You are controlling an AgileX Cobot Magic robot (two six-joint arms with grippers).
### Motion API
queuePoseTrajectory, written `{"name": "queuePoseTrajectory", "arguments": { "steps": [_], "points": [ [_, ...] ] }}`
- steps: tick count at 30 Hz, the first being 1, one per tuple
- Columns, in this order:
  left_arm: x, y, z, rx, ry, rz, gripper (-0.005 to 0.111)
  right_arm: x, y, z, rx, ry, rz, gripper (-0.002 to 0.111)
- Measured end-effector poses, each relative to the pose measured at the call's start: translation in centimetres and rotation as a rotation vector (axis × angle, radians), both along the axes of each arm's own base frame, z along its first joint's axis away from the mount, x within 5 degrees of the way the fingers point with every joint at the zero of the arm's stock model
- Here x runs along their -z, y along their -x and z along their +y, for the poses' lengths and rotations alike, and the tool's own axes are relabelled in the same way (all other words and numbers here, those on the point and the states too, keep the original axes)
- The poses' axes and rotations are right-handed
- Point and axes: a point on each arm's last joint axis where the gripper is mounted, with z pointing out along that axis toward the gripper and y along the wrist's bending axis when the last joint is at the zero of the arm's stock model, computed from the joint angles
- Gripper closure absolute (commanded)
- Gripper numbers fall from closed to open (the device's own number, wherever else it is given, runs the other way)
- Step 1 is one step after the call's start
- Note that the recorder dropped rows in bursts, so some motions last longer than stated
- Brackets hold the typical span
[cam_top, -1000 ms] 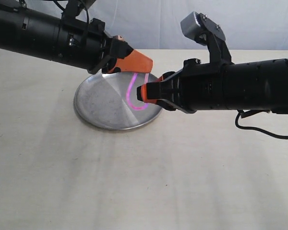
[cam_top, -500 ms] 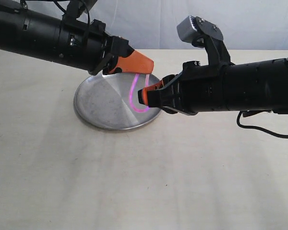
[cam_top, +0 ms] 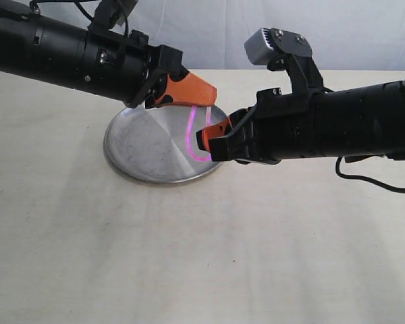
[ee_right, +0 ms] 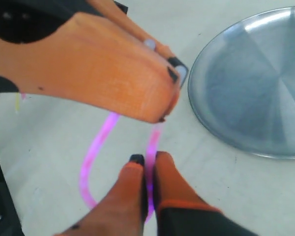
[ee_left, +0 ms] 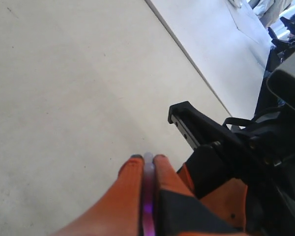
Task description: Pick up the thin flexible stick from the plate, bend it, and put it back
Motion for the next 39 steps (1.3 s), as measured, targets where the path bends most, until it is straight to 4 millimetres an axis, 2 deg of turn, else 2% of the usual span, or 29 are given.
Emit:
{"name": "queuePoseTrajectory", "arguments": {
  "steps": [39],
  "points": [
    [0.28,-0.19,-0.09,-0.058,0.019,0.114,0.106,0.15,-0.05,-0.12,-0.023,0.049,-0.047,0.109]
  ]
}}
